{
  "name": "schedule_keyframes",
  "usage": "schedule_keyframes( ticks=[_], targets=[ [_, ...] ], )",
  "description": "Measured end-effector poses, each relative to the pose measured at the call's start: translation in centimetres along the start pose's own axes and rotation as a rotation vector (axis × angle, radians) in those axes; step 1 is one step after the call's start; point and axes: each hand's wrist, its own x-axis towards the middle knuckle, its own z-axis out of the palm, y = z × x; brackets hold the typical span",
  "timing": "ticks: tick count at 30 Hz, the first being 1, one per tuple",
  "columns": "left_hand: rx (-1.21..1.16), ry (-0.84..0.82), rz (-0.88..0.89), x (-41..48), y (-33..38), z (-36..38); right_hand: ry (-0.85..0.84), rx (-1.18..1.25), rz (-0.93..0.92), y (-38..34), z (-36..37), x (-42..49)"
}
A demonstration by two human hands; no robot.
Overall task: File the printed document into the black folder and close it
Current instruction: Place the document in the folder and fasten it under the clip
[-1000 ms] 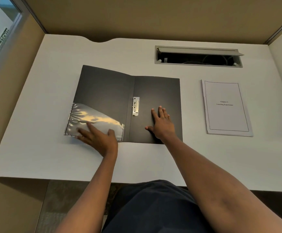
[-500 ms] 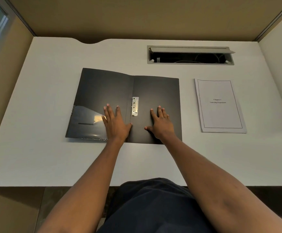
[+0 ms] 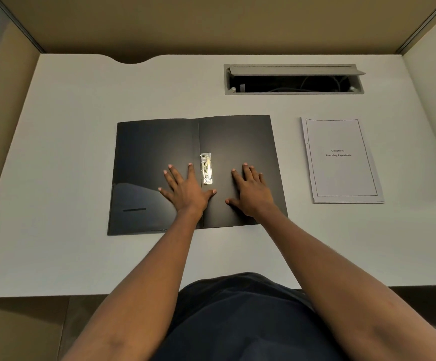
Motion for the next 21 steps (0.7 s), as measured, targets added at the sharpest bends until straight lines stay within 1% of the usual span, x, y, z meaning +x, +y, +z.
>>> schedule_keyframes(
  ticks=[5,7,9,12,16,21],
  targets=[
    [-0.037,-0.023,0.010,0.1,-0.3,0.1,0.132,0.195,0.015,-3.0,-1.8,1.4],
    [-0.057,-0.026,0.018,0.2,-0.5,0.2,0.138,0.292,0.045,-4.4,-2.3,2.4],
    [-0.073,-0.028,0.020,0.2,-0.7,0.3,0.123,0.331,0.102,-5.5,-2.5,3.3],
    [-0.079,-0.028,0.023,0.3,-0.7,0.3,0.121,0.260,0.152,-6.2,-2.2,3.9],
    [-0.083,-0.026,0.014,0.4,-0.5,0.3,0.123,0.147,0.163,-6.6,-1.6,3.9],
    [-0.077,-0.045,0.005,0.5,-0.1,0.0,0.127,0.124,0.179,-6.9,-1.8,4.0]
  ],
)
